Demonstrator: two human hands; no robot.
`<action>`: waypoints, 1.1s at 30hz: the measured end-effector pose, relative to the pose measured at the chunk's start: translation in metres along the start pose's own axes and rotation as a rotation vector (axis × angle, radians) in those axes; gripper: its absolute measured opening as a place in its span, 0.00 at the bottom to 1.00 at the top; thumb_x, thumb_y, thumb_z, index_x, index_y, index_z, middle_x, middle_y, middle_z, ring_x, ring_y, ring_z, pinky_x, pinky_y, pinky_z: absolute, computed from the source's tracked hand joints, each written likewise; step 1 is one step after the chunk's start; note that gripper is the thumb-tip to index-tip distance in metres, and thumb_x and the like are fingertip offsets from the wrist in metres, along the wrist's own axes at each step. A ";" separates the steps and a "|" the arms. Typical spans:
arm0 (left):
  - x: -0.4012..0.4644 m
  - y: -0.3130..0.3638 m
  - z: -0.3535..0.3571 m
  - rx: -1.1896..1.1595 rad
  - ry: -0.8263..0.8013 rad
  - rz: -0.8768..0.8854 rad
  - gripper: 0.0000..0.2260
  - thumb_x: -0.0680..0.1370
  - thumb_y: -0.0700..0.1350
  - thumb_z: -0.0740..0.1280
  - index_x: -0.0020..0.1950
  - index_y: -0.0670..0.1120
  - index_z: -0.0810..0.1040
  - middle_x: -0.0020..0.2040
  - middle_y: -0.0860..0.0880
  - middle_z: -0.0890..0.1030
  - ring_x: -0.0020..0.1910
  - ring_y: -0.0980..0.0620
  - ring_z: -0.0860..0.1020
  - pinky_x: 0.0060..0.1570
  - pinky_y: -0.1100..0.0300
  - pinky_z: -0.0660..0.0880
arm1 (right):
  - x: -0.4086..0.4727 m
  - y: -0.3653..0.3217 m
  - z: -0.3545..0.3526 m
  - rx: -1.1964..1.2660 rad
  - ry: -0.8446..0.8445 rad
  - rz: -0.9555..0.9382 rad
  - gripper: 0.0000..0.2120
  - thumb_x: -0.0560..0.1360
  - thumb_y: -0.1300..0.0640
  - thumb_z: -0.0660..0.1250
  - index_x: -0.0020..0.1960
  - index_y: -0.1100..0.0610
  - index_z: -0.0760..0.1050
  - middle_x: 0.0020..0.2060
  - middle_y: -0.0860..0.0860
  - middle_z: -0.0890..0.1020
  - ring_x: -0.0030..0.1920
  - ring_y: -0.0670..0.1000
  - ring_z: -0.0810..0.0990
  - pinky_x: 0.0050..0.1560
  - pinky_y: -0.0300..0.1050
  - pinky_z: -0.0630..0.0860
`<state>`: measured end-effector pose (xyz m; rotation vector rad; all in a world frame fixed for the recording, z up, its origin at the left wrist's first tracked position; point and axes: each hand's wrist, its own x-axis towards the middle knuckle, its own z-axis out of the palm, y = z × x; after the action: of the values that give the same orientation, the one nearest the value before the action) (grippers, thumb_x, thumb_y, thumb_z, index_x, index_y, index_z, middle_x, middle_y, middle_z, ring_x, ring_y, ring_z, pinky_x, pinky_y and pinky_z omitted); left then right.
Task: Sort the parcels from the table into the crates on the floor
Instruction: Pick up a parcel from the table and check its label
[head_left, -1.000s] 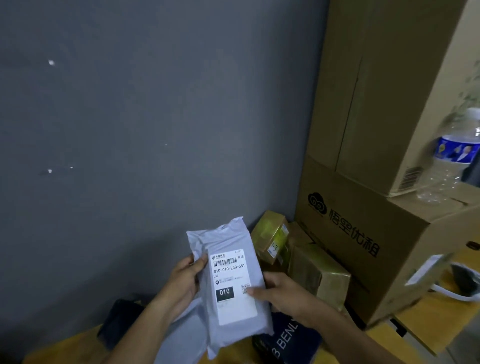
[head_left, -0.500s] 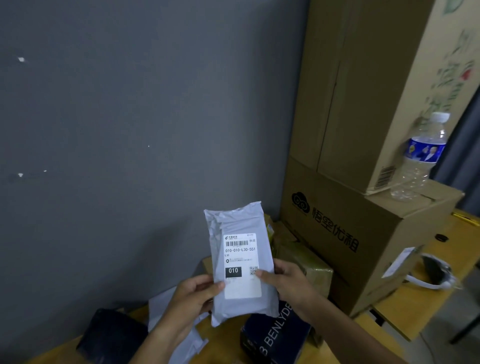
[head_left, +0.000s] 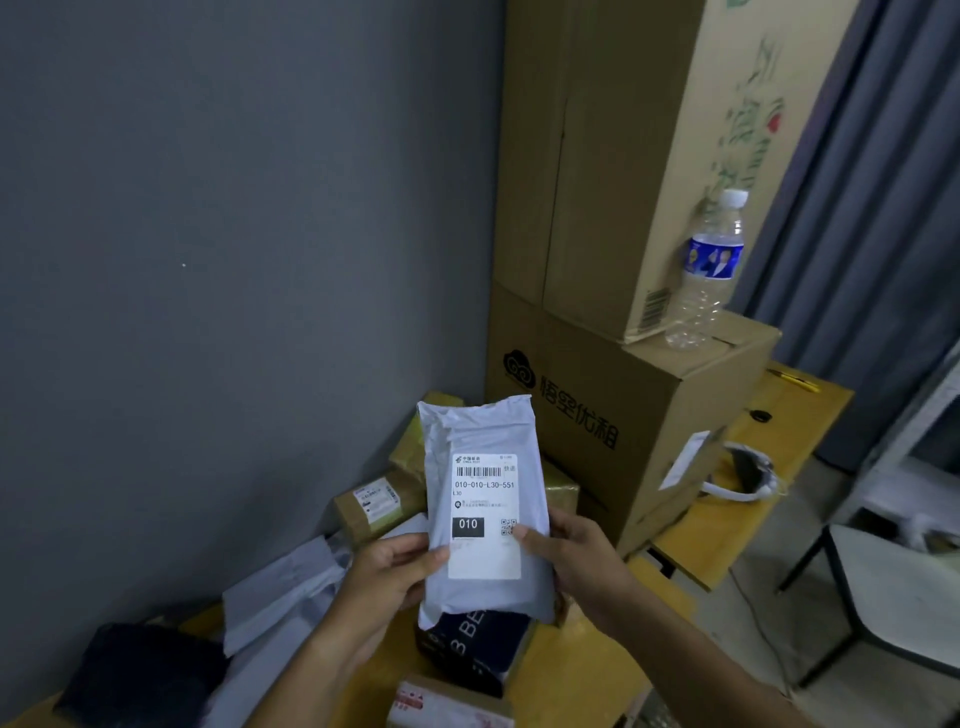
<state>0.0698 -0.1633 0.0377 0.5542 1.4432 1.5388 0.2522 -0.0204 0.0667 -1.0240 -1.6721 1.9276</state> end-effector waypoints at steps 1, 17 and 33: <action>-0.005 -0.001 0.009 0.007 -0.021 -0.004 0.11 0.76 0.38 0.71 0.58 0.40 0.83 0.53 0.41 0.86 0.52 0.43 0.85 0.46 0.56 0.82 | -0.008 0.001 -0.008 0.005 0.017 -0.009 0.13 0.78 0.54 0.72 0.62 0.54 0.80 0.54 0.49 0.87 0.54 0.53 0.86 0.58 0.59 0.82; -0.103 -0.082 0.246 0.222 -0.401 -0.070 0.11 0.76 0.35 0.71 0.58 0.38 0.82 0.50 0.42 0.87 0.45 0.47 0.86 0.40 0.59 0.82 | -0.241 0.074 -0.199 0.182 0.479 -0.026 0.11 0.77 0.60 0.72 0.59 0.61 0.82 0.51 0.54 0.88 0.50 0.55 0.86 0.48 0.52 0.83; -0.172 -0.218 0.521 0.402 -0.877 -0.192 0.07 0.76 0.36 0.72 0.53 0.40 0.84 0.50 0.41 0.87 0.44 0.47 0.84 0.40 0.60 0.80 | -0.459 0.177 -0.386 0.367 1.025 0.058 0.10 0.78 0.62 0.71 0.58 0.60 0.82 0.51 0.55 0.87 0.48 0.53 0.87 0.44 0.45 0.81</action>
<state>0.6485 -0.0590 -0.0138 1.1212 1.0470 0.6789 0.8671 -0.1190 0.0122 -1.5222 -0.6892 1.2546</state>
